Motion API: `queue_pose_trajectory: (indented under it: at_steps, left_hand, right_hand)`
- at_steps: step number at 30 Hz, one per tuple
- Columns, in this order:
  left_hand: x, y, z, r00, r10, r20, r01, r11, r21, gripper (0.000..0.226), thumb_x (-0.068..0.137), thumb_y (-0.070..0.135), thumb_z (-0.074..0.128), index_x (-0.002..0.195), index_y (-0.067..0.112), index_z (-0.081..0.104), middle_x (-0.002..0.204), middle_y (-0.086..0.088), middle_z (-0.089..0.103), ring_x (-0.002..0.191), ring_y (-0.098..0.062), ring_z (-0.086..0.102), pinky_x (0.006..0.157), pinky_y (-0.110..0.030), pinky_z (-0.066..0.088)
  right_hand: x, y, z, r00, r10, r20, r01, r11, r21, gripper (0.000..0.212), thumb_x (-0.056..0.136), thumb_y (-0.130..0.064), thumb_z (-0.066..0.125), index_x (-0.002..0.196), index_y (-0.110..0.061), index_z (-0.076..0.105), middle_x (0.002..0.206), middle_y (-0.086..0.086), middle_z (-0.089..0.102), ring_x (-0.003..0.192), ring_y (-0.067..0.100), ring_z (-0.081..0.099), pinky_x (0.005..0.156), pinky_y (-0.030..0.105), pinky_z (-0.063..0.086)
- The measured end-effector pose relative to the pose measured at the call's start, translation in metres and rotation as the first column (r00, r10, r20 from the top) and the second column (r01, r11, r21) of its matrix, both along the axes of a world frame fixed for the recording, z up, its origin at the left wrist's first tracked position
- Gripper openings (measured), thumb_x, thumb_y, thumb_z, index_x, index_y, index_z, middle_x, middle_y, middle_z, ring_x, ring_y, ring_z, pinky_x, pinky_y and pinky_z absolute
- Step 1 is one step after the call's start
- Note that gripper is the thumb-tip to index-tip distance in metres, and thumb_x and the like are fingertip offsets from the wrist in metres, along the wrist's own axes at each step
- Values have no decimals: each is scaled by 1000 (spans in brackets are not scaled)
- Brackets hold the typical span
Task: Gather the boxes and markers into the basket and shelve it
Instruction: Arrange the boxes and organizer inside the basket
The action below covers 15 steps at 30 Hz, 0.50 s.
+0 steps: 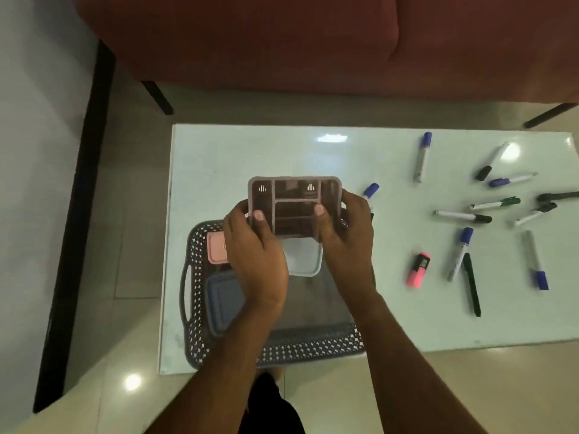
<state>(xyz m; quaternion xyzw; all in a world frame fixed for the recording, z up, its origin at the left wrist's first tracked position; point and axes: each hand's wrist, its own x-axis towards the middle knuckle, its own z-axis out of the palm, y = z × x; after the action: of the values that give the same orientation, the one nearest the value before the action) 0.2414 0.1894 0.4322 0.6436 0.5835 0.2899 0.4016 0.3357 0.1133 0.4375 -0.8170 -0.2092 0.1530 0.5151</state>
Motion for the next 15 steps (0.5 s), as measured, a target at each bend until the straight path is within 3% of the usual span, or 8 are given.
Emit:
queue_pose_trajectory:
  at_steps: [2, 4, 7, 11, 15]
  left_hand:
    - [-10, -16, -8, 1000, -19, 20, 20, 999, -31, 28, 106, 30, 43, 120, 12, 60, 109, -3, 66, 99, -17, 63, 84, -24, 52]
    - [-21, -33, -17, 999, -41, 11, 41, 998, -43, 38, 105, 41, 37, 120, 14, 58, 108, -1, 67, 99, -19, 66, 82, -42, 58]
    - [-38, -58, -22, 999, -54, 10, 54, 997, -49, 45, 104, 48, 34, 124, 15, 57, 110, -1, 67, 101, -18, 66, 82, -45, 59]
    - [-60, -91, -16, 998, -63, 10, 64, 995, -70, 35, 105, 44, 37, 121, 20, 56, 107, 4, 64, 100, -13, 64, 83, -40, 59]
    - [-87, -127, -13, 995, -86, -52, 82, 994, -78, 38, 105, 47, 33, 124, 24, 56, 109, 6, 63, 103, -13, 62, 86, -41, 59]
  right_hand:
    - [-12, -17, -2, 999, -37, -26, 38, 999, 10, 34, 98, -30, 65, 129, -15, 63, 122, -1, 65, 116, 10, 62, 95, 20, 53]
    - [-23, -32, -1, 997, -53, -48, 55, 998, 38, 26, 99, -26, 65, 126, -23, 64, 119, -6, 68, 112, 6, 65, 92, 19, 55]
    - [-40, -54, -2, 996, -69, -52, 71, 997, 36, 25, 100, -29, 64, 119, -43, 60, 114, -18, 68, 109, 2, 66, 88, 19, 56]
    - [-59, -86, -10, 991, -136, 1, 136, 990, -29, 23, 98, -35, 66, 120, -28, 67, 108, -11, 71, 100, 4, 68, 80, 23, 58]
    - [-85, -120, -23, 988, -143, 57, 148, 985, -95, 27, 97, -37, 66, 115, -18, 70, 101, -4, 71, 91, 7, 68, 75, 26, 61]
